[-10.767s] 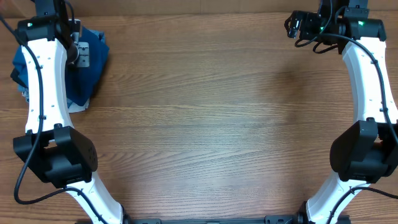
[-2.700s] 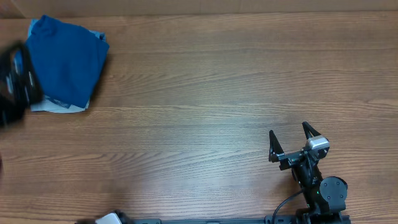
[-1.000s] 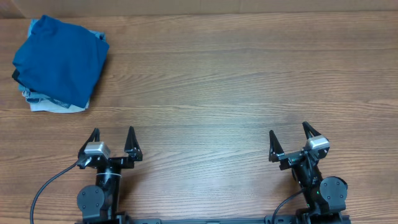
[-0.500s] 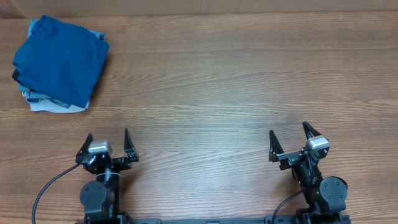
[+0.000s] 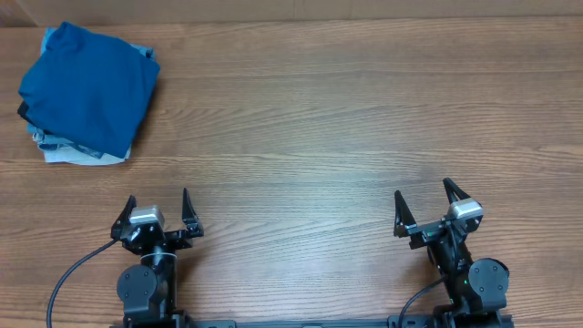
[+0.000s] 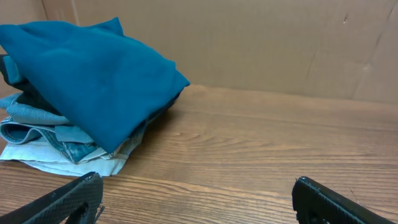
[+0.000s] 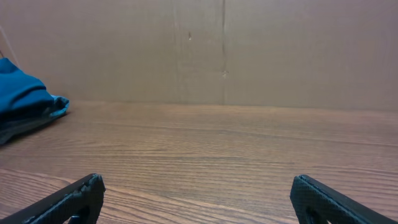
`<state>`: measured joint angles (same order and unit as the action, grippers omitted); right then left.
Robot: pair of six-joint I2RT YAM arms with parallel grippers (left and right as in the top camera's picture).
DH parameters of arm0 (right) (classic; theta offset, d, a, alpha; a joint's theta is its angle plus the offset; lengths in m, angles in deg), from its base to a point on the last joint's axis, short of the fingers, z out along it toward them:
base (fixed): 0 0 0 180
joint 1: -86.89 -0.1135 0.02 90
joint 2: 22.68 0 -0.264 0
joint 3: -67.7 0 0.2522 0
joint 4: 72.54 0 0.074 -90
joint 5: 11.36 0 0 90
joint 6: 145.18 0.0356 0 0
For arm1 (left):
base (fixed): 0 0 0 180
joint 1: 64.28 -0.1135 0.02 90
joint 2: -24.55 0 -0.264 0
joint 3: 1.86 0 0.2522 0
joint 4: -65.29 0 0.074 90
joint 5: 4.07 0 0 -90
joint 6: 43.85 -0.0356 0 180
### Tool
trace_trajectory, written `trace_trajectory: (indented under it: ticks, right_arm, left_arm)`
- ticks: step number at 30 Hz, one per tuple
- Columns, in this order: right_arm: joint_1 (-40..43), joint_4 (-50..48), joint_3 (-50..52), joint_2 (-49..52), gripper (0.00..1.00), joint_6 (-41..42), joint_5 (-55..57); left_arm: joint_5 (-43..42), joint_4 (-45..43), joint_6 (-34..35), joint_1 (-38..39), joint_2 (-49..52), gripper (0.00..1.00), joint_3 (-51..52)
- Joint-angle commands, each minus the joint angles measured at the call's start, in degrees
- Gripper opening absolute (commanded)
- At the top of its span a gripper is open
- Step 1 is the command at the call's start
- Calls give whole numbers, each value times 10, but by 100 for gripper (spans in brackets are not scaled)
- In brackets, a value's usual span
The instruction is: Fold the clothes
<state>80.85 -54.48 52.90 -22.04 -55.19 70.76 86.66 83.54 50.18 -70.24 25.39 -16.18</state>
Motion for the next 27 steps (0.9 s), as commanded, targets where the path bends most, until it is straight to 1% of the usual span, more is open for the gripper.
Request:
trace_trajectory:
  ticks: [1,15,20,27]
  right_arm:
    - [-3,-3,6,-3,100,1,5]
    - [-2,-2,6,-3,100,1,5]
    - [41,-3,6,-3,100,1,6]
    - [42,-3,6,-3,100,1,5]
  left_arm:
    - [7,-2,-13,4,-6,100,2]
    - [7,-2,-13,4,-6,100,2]
    - [7,-2,-13,4,-6,100,2]
    - [7,-2,-13,4,-6,100,2]
